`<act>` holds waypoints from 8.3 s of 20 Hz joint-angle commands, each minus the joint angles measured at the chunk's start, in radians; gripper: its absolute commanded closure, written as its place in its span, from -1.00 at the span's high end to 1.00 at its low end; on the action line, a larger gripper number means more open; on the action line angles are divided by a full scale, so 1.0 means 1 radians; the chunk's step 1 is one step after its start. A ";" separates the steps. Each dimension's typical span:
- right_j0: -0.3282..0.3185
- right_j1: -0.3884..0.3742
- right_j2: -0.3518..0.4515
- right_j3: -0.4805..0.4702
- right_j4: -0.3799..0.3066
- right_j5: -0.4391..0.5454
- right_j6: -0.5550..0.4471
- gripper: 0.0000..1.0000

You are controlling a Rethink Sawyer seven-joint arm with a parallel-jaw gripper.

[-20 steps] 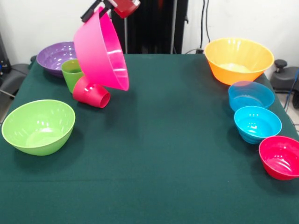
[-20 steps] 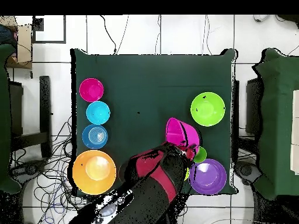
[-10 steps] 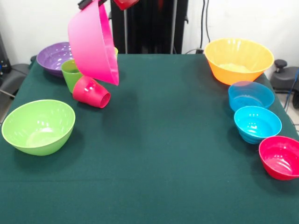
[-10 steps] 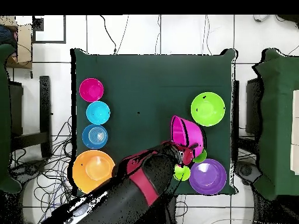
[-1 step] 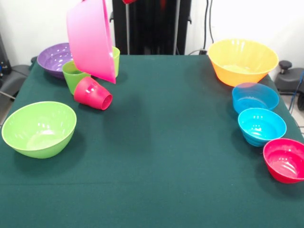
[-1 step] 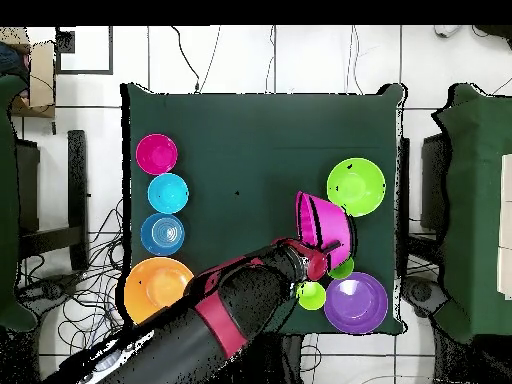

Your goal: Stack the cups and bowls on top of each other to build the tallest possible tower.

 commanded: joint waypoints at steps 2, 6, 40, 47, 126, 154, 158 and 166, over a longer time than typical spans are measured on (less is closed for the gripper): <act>0.029 0.098 0.004 -0.062 0.104 -0.129 0.228 -1.00; 0.055 0.136 -0.025 -0.047 0.148 -0.170 0.228 -1.00; 0.207 0.400 -0.184 0.134 0.510 -0.278 0.226 -1.00; 0.234 0.462 -0.205 0.164 0.588 -0.322 0.224 -1.00; 0.276 0.640 -0.054 0.325 1.007 -0.709 0.180 -1.00; 0.307 0.736 -0.025 0.347 1.179 -0.746 0.160 -1.00; 0.317 0.753 -0.020 0.350 1.219 -0.746 0.151 -1.00; 0.327 0.777 -0.010 0.351 1.264 -0.745 0.144 -1.00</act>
